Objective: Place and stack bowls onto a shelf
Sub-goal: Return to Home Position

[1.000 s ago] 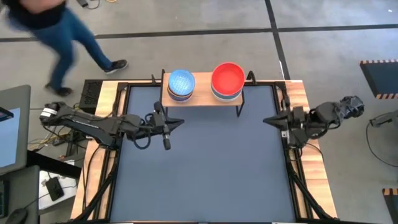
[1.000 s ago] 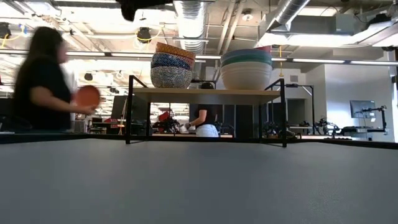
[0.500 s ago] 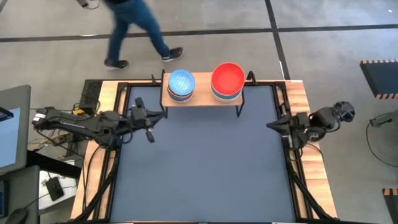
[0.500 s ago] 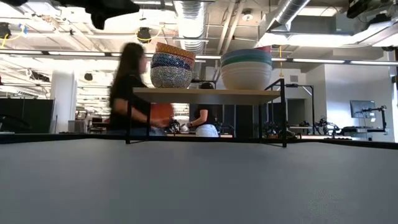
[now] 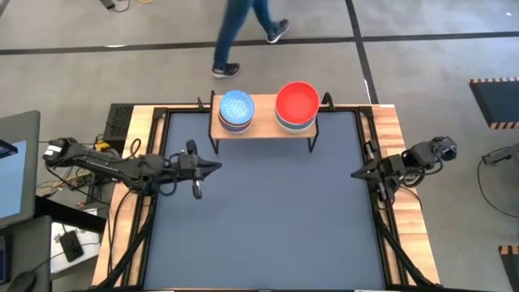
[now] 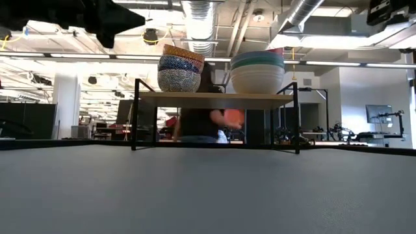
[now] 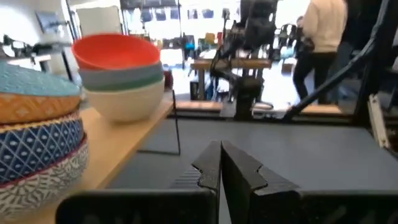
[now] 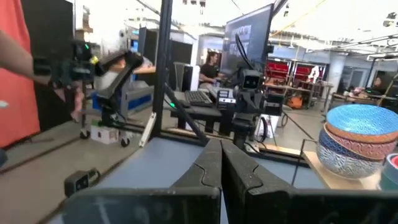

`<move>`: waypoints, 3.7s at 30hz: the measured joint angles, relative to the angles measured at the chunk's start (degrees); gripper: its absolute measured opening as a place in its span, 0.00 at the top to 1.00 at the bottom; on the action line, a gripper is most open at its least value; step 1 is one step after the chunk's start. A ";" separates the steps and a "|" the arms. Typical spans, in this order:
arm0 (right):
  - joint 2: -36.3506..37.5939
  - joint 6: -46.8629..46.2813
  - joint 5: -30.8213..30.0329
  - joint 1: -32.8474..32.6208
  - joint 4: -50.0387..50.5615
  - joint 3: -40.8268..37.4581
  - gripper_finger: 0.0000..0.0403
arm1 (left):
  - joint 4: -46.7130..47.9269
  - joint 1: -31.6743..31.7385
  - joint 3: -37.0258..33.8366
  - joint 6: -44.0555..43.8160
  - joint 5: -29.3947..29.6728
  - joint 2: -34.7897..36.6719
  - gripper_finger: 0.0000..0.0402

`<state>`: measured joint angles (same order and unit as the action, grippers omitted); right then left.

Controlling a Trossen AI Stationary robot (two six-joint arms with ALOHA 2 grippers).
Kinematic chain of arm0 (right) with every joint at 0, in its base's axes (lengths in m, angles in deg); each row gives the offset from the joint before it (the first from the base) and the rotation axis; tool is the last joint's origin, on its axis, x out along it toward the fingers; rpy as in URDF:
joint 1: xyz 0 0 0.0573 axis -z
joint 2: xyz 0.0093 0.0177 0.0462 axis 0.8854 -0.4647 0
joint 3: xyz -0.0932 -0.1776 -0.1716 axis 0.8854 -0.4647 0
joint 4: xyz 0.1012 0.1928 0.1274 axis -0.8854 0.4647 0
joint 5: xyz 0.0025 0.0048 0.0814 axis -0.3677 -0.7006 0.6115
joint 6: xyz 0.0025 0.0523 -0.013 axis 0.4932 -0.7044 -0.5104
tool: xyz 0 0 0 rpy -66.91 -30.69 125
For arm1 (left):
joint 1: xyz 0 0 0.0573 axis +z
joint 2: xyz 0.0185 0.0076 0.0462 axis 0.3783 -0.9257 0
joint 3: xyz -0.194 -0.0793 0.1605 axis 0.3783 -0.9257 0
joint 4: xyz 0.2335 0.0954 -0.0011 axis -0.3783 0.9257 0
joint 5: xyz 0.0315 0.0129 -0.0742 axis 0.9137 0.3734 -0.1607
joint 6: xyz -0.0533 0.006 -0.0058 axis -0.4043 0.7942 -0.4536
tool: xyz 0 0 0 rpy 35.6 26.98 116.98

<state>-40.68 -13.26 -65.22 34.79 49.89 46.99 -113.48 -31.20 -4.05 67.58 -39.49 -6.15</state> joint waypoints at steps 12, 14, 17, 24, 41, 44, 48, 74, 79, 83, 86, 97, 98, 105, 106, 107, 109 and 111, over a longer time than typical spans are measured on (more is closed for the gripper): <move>0.00 -5.10 1.93 -0.10 0.34 -0.90 0.95 | 5.86 -0.11 -2.77 3.39 3.66 14.38 1.00; 0.00 -5.06 2.03 -0.10 0.34 -0.90 0.95 | 8.34 -0.11 -2.78 1.75 2.65 14.24 1.00; 0.00 -3.36 2.07 -0.10 0.33 -0.90 0.95 | 9.82 -0.11 -2.81 0.61 1.13 12.54 1.00; 0.00 -0.65 2.87 -0.08 -0.62 -0.88 0.95 | 6.72 -0.11 -2.81 5.28 1.83 12.23 1.00; -0.01 -8.54 1.99 1.77 -17.57 -15.57 0.95 | 10.07 0.31 -2.81 4.48 2.98 12.36 1.00; -0.04 -8.56 2.31 2.90 -22.33 -18.68 0.95 | 5.70 0.33 -2.81 3.91 2.66 7.31 1.00; 0.01 -10.21 3.37 4.07 -25.84 -21.76 0.95 | -0.62 0.33 -2.81 2.73 0.62 0.30 1.00; 0.00 -13.68 6.60 4.80 -27.21 -22.65 0.95 | 9.05 -2.64 -10.96 6.08 -3.92 26.94 1.00; 0.02 -15.64 6.60 4.80 -27.64 -22.67 0.95 | 3.72 -2.61 -18.56 2.53 -3.74 33.95 1.00; 0.00 -18.01 6.70 4.80 -27.55 -22.68 0.95 | 11.25 -2.56 -17.60 2.44 -6.79 38.65 1.00; 0.00 -18.04 7.12 4.80 -27.53 -22.69 0.95 | 14.65 -2.56 -17.54 2.51 -7.90 42.44 1.00; 0.00 -18.06 8.04 4.80 -22.97 -22.73 0.95 | 22.84 -2.51 -17.69 0.52 -7.97 43.35 1.00; 0.00 -18.04 8.05 4.80 -21.50 -22.73 0.95 | 22.94 -2.51 -18.08 -0.27 -8.12 43.38 1.00; 0.00 -17.90 8.03 4.80 -18.39 -22.73 0.95 | 24.98 -2.40 -18.74 -2.32 -12.01 42.10 1.00; 0.00 -17.69 8.02 4.80 -18.44 -22.73 0.95 | 24.93 -2.40 -18.74 -1.77 -11.99 42.10 1.00; 0.00 -17.56 8.04 4.80 -18.33 -22.73 0.95 | 24.86 -2.40 -18.76 -1.16 -11.97 42.12 1.00; 0.00 -16.80 8.03 4.80 -17.65 -22.73 0.95 | 24.84 -2.40 -18.76 -0.83 -11.97 42.13 1.00; 0.00 -15.74 8.04 4.80 -17.26 -22.73 0.95 | 24.86 -2.40 -18.78 -0.89 -12.04 42.13 1.00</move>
<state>-40.68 -28.99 -57.18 39.59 32.62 24.25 -88.62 -33.61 -22.83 66.69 -51.53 35.98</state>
